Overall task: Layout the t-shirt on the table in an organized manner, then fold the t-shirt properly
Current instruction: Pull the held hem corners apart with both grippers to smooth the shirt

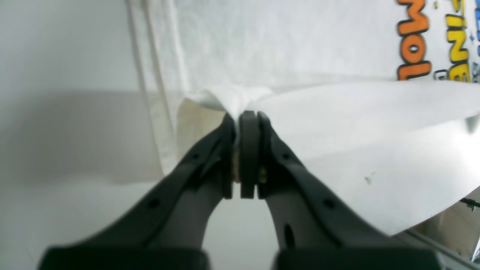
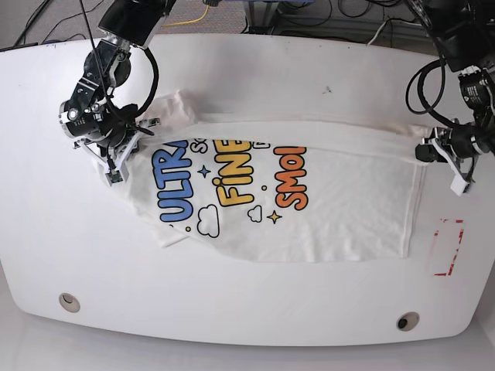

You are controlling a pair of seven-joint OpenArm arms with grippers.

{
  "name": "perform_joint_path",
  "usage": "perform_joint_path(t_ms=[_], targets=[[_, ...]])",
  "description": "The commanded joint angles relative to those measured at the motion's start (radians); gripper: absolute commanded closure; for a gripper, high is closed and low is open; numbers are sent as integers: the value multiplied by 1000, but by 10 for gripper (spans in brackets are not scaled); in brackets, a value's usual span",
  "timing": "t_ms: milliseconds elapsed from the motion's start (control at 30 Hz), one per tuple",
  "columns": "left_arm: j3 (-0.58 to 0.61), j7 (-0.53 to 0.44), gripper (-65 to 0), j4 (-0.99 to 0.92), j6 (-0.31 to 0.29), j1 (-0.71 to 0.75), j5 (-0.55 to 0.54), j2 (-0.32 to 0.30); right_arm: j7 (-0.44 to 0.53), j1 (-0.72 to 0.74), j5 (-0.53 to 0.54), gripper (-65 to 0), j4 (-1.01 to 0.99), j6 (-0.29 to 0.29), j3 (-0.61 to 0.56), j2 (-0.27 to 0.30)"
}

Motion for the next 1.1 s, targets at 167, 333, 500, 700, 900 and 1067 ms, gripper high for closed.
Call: perform_joint_path(t_ms=[167, 333, 500, 700, 900, 1067], targets=[[-5, -17, -6, -23, -4, -62, 60, -24, 16, 57, 2, -8, -46, -1, 1, 12], [31, -18, -132, -23, -4, -82, 71, -25, 16, 62, 2, -33, -47, -1, 0, 12], [35, -18, -369, -23, 2, -86, 71, -25, 16, 62, 2, -271, -44, -1, 0, 12], [35, -18, -406, -23, 51, -94, 98, -27, 16, 62, 8, -602, 8, -1, 0, 12], [34, -17, -406, -23, 56, -135, 97, -27, 10, 62, 11, -650, 142, -7, -4, 9], [23, -17, -404, -22, 55, -172, 95, -27, 10, 105, 12, -650, 191, -19, -7, 6]])
